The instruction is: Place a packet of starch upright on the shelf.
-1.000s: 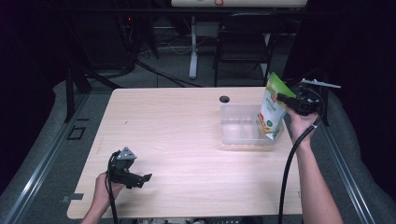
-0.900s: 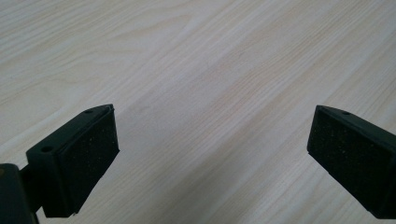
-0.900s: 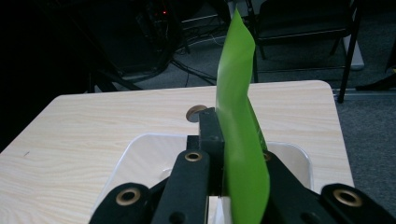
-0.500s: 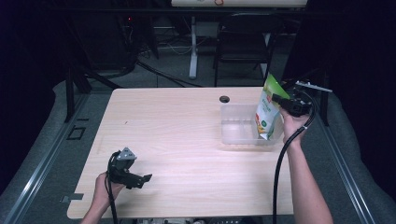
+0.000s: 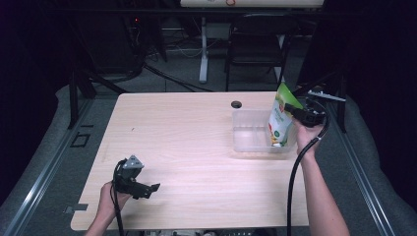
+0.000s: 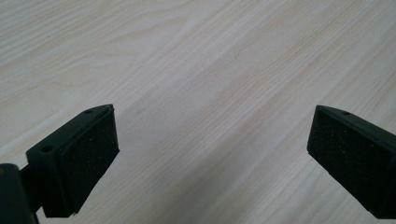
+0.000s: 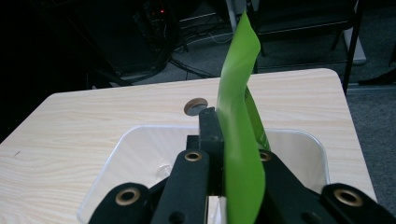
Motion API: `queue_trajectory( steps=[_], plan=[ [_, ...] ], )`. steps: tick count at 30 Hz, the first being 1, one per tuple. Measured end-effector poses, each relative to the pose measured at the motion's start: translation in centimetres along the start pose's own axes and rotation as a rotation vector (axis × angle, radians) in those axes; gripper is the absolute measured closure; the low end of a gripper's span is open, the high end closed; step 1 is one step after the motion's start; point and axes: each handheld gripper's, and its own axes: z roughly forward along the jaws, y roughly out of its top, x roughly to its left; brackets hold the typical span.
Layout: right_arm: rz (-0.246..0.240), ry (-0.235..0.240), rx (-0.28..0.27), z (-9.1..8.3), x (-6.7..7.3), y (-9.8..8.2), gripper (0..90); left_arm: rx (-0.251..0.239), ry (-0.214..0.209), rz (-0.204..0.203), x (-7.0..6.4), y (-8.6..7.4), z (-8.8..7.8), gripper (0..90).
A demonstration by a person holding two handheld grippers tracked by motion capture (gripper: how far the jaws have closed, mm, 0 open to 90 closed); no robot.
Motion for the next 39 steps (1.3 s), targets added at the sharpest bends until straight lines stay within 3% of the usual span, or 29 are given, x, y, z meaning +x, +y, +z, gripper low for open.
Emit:
queue_trajectory(
  steps=[15, 21, 27, 37, 39],
  plan=[
    [-0.057, -0.018, 0.061, 0.1, -0.2, -1.1, 89.8, 0.003, -0.004, 0.000, 0.0, 0.3, 0.3, 2.1],
    [-0.172, -0.100, 0.096, 0.0, 0.2, -1.0, 89.7, 0.018, -0.014, 0.002, 0.2, 0.4, 0.5, 2.1],
    [-0.214, -0.162, 0.145, -0.1, -0.3, -0.9, 89.2, 0.009, -0.003, -0.002, 0.0, 0.2, 0.3, 2.0],
    [-0.109, -0.146, 0.180, -0.2, -3.7, -0.8, 87.3, 0.022, 0.003, -0.015, 0.1, -0.4, -0.3, 2.0],
    [-0.081, -0.140, 0.181, -0.2, -4.2, -1.0, 86.0, 0.006, 0.016, -0.016, 0.0, -0.4, -0.2, 2.0]
  ],
)
